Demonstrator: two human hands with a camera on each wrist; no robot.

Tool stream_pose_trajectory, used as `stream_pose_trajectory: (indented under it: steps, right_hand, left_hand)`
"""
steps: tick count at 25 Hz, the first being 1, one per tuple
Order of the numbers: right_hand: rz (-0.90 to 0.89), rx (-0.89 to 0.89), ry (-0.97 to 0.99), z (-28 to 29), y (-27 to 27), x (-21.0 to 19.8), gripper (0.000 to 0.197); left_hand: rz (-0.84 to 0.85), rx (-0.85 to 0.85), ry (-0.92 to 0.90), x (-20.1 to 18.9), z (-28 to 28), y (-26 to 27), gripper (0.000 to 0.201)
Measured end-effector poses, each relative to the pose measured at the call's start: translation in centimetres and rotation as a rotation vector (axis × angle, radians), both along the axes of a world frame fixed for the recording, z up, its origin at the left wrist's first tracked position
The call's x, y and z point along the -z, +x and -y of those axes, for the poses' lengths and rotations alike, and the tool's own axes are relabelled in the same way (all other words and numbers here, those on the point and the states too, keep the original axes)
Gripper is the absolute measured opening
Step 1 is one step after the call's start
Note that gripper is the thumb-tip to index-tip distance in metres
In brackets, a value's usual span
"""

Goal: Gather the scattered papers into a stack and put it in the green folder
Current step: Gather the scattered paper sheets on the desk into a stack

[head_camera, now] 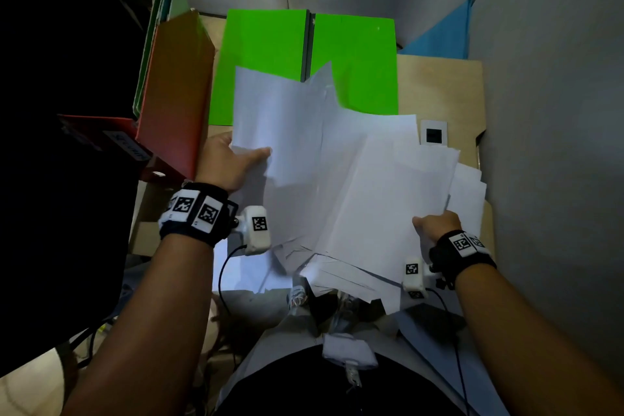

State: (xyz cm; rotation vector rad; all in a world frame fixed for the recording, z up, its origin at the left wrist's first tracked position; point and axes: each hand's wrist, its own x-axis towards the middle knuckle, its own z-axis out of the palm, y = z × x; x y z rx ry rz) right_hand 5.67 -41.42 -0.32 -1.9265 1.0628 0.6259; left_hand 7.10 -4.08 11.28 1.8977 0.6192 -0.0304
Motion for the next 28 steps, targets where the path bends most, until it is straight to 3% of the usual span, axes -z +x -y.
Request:
stream_pose_trajectory:
  steps: [7,10,14,18,21,23,25,27,28]
  right_hand:
    - [0.005,-0.030,-0.006,-1.6,0.6,-0.2,0.035]
    - [0.000,-0.027,-0.002,-1.7,0.7,0.0,0.039]
    - [-0.004,-0.043,-0.021,-1.7,0.7,-0.3,0.037]
    - [0.032,-0.037,0.004,-2.4,0.5,-0.9,0.051]
    - [0.042,-0.058,0.074,-3.8,0.5,-1.4,0.055]
    - [0.027,-0.092,0.105,-4.8,0.5,-1.4,0.054]
    - [-0.006,-0.105,0.138,-5.4,0.6,-1.7,0.040]
    - [-0.010,-0.118,0.139,-5.9,0.4,-1.9,0.018]
    - [-0.007,-0.147,0.158,-5.6,0.1,-1.0,0.023]
  left_hand:
    - [0.096,0.118,0.054,-5.1,1.2,-1.1,0.018]
    - [0.205,0.184,0.087,-7.8,1.8,-1.7,0.024]
    - [0.295,0.183,-0.003,-12.1,2.5,-2.6,0.016]
    - [0.425,0.243,-0.122,-14.9,3.3,-2.9,0.011]
    - [0.472,0.169,-0.404,-13.0,3.3,-2.1,0.016]
    - [0.382,0.030,-0.537,-9.1,3.0,-1.2,0.024]
    - [0.221,-0.092,-0.607,-3.5,2.3,-0.8,0.045]
    - [-0.016,-0.231,-0.709,2.0,1.6,-1.4,0.078]
    - [-0.150,-0.312,-0.711,4.2,1.4,-2.0,0.097]
